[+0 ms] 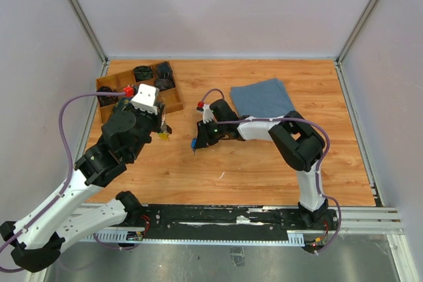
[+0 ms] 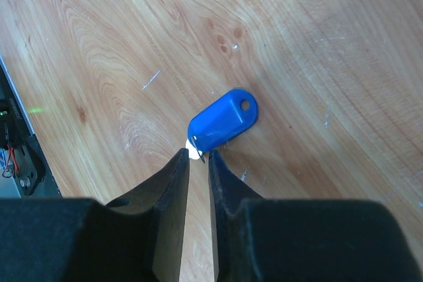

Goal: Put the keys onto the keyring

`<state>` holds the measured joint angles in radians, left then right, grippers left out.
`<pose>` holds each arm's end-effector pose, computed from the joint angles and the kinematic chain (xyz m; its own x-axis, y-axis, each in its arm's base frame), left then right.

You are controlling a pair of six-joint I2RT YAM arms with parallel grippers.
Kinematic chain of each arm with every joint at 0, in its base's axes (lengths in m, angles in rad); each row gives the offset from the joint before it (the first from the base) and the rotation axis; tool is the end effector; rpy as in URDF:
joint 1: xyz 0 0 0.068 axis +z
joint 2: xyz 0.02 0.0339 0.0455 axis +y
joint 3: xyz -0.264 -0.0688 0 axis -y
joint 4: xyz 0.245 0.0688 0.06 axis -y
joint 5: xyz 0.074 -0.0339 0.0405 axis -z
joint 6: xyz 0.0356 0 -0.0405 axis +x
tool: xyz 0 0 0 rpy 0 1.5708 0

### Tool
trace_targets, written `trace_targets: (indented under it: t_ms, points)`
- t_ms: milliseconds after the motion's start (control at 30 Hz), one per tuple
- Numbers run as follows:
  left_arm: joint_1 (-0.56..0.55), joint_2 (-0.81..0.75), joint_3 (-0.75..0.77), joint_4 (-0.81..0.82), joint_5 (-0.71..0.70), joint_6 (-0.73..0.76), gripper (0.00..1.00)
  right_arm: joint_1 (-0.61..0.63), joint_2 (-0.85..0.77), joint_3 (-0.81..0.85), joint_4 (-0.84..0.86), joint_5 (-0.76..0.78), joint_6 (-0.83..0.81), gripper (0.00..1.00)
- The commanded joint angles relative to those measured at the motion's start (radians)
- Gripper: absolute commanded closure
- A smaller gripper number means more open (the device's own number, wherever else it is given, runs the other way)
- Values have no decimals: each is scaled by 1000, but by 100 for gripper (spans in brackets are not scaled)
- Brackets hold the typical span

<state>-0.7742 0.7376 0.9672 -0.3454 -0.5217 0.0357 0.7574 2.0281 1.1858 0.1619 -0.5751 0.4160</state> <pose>0.1223 -0.0948 0.3931 -0.0736 0.1152 -0.9906 0.2550 0.9625 0.0930 0.2956 0.3062 0.1422 -0.7753 -0.2663 -0.5727 -0.6236 0.4667 0.6271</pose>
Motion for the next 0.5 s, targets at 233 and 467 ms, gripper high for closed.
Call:
trace_targets:
  t_ms: [233, 467]
  points:
    - [6, -9, 43, 33, 2, -10, 99, -9, 16, 14, 41, -20, 7, 92]
    - [6, -8, 53, 18, 10, -21, 100, -8, -142, -21, -29, 45, -112, 99]
